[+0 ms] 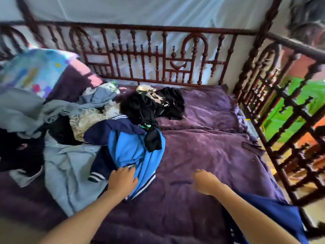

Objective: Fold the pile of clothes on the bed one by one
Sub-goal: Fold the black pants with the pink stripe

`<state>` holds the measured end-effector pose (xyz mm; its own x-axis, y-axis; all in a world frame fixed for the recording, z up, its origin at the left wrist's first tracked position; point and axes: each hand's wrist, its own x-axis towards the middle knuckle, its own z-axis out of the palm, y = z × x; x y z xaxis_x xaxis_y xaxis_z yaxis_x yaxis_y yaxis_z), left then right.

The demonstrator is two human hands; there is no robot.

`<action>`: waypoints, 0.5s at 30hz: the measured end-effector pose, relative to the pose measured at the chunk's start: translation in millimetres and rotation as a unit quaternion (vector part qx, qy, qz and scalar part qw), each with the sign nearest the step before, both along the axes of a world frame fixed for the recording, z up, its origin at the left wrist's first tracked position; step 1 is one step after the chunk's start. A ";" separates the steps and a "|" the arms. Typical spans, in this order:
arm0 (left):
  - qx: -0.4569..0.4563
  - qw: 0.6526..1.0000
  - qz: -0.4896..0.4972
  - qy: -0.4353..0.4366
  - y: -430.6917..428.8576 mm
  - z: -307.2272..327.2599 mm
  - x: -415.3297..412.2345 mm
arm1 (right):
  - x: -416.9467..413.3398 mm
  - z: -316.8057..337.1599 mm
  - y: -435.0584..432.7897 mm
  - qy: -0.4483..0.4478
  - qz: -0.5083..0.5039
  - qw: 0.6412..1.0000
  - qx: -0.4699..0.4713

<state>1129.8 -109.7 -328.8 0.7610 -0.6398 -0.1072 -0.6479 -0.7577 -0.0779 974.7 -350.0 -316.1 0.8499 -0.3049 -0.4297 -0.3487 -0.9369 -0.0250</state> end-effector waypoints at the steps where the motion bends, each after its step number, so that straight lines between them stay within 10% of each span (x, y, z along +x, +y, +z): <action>1: -0.013 1.000 0.016 -0.003 21.4 4.8 10.4 | 14.0 5.3 15.9 -0.001 0.013 1.000 0.001; 15: -0.182 0.963 0.172 -0.103 281.6 68.4 90.5 | 210.9 53.3 248.3 -0.079 0.260 0.962 -0.022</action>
